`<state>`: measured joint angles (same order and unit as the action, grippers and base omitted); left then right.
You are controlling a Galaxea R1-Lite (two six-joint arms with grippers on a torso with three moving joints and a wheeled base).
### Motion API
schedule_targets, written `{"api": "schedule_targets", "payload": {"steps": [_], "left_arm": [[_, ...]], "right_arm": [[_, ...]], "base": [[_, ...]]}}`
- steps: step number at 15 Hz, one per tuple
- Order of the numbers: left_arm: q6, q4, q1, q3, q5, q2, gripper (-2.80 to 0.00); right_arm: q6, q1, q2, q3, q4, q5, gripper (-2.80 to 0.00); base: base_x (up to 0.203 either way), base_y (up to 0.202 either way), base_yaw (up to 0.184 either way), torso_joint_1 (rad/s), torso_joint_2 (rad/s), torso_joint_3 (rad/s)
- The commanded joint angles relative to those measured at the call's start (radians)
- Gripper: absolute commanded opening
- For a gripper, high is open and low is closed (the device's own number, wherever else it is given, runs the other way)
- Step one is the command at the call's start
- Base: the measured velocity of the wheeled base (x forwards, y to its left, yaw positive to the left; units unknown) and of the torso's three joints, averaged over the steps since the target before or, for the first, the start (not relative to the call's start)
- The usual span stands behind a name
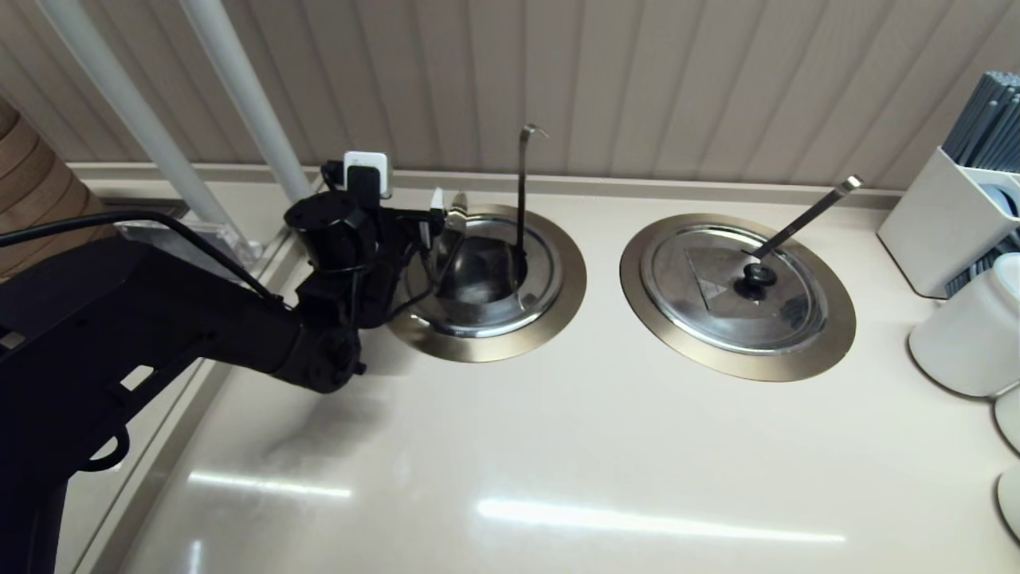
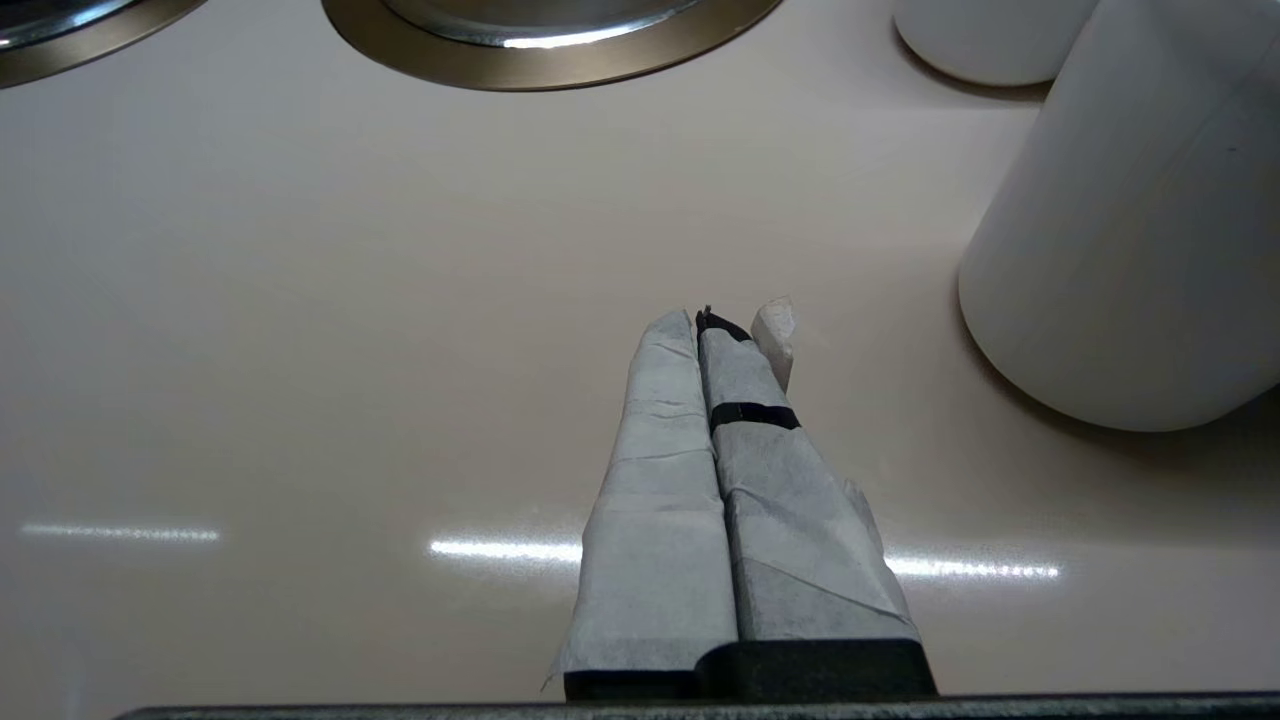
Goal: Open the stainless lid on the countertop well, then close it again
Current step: Open the lid
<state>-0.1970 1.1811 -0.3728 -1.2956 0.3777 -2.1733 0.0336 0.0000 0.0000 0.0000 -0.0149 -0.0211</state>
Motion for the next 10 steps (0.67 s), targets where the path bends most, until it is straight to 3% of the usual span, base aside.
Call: {"api": "schedule_targets", "payload": {"steps": [1,10], "left_arm": [[-0.001,0.006,0.006,-0.002,-0.001,0.004,0.0],[0.004,0.006,0.037,0.002,-0.023,0.095,0.0]], "right_arm": [[0.0,0.0,0.002,0.005,0.0,0.0,-2.8],[0.0,0.0,0.002,0.005,0.0,0.0,-2.8]], "base": [[0.0,0.0,0.0,0.0,0.0,0.0],[0.0,0.0,0.0,0.0,0.0,0.0]]}}
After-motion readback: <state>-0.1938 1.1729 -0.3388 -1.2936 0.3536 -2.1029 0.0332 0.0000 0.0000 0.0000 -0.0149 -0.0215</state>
